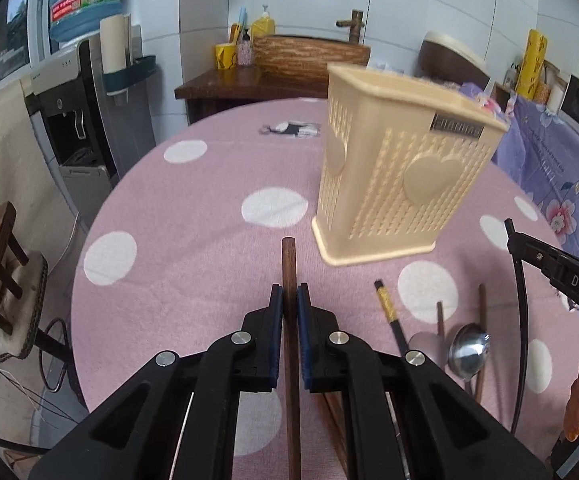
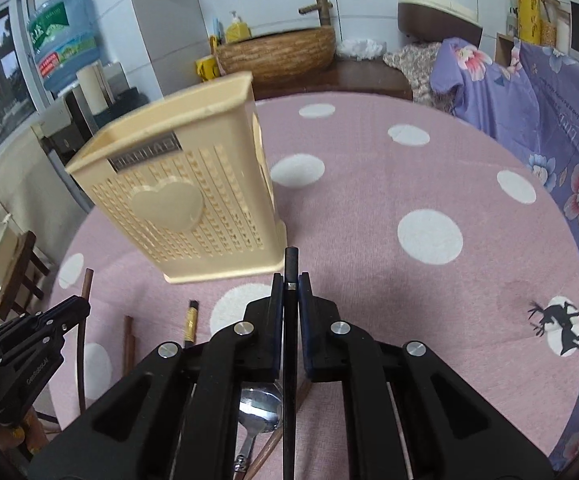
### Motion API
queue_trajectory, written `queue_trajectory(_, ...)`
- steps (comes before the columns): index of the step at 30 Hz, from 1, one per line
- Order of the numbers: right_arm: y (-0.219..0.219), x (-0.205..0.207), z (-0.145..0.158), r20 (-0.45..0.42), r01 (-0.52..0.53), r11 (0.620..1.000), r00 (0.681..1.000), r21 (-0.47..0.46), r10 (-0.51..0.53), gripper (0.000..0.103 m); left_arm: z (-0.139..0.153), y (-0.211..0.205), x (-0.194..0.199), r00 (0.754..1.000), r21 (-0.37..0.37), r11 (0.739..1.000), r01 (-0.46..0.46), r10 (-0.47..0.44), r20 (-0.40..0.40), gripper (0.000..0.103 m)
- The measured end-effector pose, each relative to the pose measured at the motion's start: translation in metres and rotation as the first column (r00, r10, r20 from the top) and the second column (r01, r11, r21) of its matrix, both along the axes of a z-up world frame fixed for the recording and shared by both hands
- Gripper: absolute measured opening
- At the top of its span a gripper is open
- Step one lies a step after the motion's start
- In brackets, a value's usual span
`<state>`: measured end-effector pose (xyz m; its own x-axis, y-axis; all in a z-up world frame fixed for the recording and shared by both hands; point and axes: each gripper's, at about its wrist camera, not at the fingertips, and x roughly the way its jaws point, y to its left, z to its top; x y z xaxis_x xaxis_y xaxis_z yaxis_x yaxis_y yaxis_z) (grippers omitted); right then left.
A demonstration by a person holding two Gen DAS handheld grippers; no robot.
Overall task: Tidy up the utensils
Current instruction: 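Close the left tool on the brown chopstick while the right tool grips the black chopstick, lift both, then carry both chopsticks over the cream holder and lower them into its compartments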
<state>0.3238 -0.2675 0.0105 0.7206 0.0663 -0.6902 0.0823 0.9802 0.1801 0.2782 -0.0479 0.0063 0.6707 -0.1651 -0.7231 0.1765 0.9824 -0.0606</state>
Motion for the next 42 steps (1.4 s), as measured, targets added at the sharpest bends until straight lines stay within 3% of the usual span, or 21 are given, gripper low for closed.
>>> queue_trajectory(13,-0.006,-0.052,0.087,0.195,-0.05,0.999,0.979,-0.015,0.052,0.008,0.069,0.012,-0.017,0.985,-0.068,0.997,0.022,-0.01,0.172,0.008)
queue_trajectory(29,-0.007,-0.058,0.11,0.213,-0.094,0.996,0.973,0.003,0.091,0.008,0.095,0.031,-0.024,0.976,-0.101,0.995,0.024,-0.001,0.216,0.008)
queue_trajectory(35,-0.007,-0.057,0.15,0.265,-0.115,0.993,0.958,0.005,0.11,0.008,0.135,0.031,-0.025,0.956,-0.088,0.995,0.038,-0.01,0.294,0.008)
queue_trajectory(42,-0.01,-0.042,0.223,0.351,-0.105,0.994,0.932,0.016,0.093,0.008,0.209,0.018,-0.024,0.911,-0.086,0.993,0.076,-0.034,0.41,0.008)
